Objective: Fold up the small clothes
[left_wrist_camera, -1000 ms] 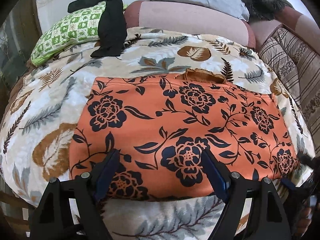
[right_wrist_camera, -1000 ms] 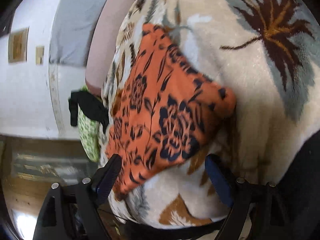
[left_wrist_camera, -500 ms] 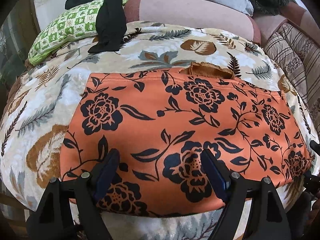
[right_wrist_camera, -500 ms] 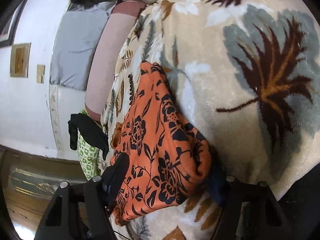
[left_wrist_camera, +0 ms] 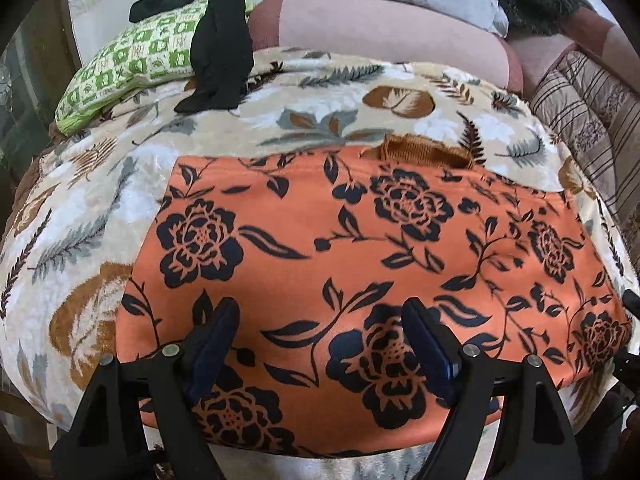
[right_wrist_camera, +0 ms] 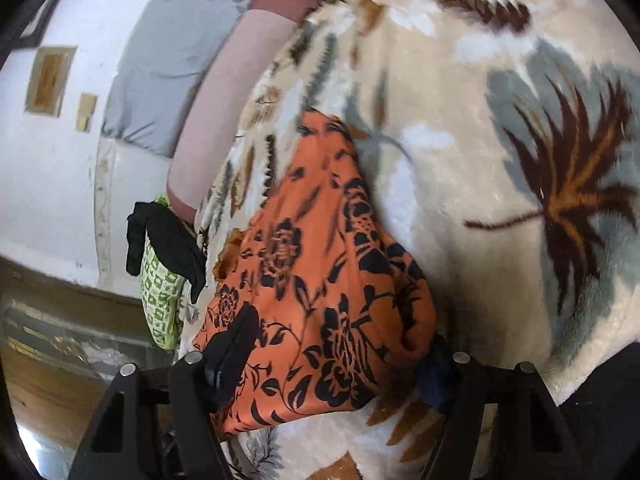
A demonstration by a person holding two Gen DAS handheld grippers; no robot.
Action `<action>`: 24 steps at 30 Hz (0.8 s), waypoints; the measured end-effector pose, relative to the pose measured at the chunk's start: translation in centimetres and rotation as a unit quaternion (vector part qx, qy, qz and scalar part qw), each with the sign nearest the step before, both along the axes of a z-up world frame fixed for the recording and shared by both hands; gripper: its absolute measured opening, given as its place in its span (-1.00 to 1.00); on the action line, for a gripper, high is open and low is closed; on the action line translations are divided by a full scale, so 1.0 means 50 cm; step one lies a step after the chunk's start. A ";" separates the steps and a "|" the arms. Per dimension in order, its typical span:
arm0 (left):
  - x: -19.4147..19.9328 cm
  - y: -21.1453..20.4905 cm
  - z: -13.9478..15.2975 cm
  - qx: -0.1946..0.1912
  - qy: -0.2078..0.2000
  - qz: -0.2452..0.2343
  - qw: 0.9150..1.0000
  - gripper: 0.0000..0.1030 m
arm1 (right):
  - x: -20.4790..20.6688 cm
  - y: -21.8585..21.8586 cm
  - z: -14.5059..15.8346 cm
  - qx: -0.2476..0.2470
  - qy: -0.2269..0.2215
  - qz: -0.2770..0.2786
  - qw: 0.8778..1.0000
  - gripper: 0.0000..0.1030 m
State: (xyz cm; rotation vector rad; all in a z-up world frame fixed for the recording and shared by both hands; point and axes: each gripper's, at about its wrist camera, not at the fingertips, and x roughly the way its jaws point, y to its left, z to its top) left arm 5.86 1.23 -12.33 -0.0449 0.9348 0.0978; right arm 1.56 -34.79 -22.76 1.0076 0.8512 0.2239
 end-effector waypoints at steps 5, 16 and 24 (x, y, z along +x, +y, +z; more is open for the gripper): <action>0.016 -0.010 -0.058 0.029 0.027 -0.018 0.999 0.72 | 0.022 -0.011 -0.042 0.015 0.030 -0.009 0.999 0.44; -0.084 0.117 0.030 -0.040 -0.047 0.044 0.997 0.73 | 0.048 0.141 0.198 -0.127 -0.078 0.089 0.985 -0.71; -0.280 0.389 0.049 -0.091 -0.104 0.230 0.963 0.73 | 0.052 0.575 0.346 -0.193 -0.182 0.267 0.926 -0.64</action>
